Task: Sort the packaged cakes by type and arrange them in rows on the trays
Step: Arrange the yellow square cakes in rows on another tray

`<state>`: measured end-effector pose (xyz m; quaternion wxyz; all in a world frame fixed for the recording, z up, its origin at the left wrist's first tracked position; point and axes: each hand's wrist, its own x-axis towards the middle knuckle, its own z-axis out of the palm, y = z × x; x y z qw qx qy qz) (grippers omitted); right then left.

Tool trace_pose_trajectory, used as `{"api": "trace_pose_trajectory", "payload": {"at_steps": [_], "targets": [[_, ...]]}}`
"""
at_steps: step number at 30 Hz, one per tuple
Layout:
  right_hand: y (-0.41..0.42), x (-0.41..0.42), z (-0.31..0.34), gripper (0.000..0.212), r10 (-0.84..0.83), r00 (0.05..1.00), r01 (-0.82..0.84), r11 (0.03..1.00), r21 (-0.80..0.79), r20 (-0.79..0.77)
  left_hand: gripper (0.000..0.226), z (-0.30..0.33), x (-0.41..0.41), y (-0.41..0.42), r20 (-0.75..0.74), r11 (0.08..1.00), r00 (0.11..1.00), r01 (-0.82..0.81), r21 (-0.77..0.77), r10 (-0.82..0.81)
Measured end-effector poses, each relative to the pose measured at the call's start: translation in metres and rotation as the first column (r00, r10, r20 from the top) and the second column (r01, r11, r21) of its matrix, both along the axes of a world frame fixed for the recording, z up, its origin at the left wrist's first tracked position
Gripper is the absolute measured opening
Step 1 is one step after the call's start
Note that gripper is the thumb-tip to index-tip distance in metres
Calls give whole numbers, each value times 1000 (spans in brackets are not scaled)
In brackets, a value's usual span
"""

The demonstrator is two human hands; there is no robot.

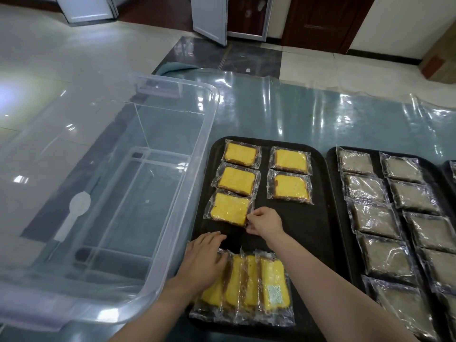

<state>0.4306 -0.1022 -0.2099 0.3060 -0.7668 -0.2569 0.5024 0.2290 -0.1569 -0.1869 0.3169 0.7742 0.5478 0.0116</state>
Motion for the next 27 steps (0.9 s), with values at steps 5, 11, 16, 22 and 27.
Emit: {"api": "trace_pose_trajectory", "payload": {"at_steps": [5, 11, 16, 22, 27], "targets": [[-1, 4, 4, 13, 113, 989, -110, 993, -34, 100, 50, 0, 1, 0, 3, 1000, 1000, 4, -18, -4], [-7, 6, 13, 32, 294, 884, -295, 954, -55, 363, 49, 6, 2, -3, 18, 1000, 1000, -3, -8, 4], [-4, 4, 14, 53, 350, 631, -570, 814, 109, 692, 49, 7, 0, -5, 38, 1000, 999, -14, 5, 14], [16, -7, 12, 64, 607, 313, -779, 604, -168, 731, 48, 7, 0, -6, 51, 999, 999, 6, 34, -7], [20, 5, 6, 64, 672, 170, -791, 529, -307, 720, 48, 7, -1, -4, 60, 999, 998, 8, 43, -11]]}}
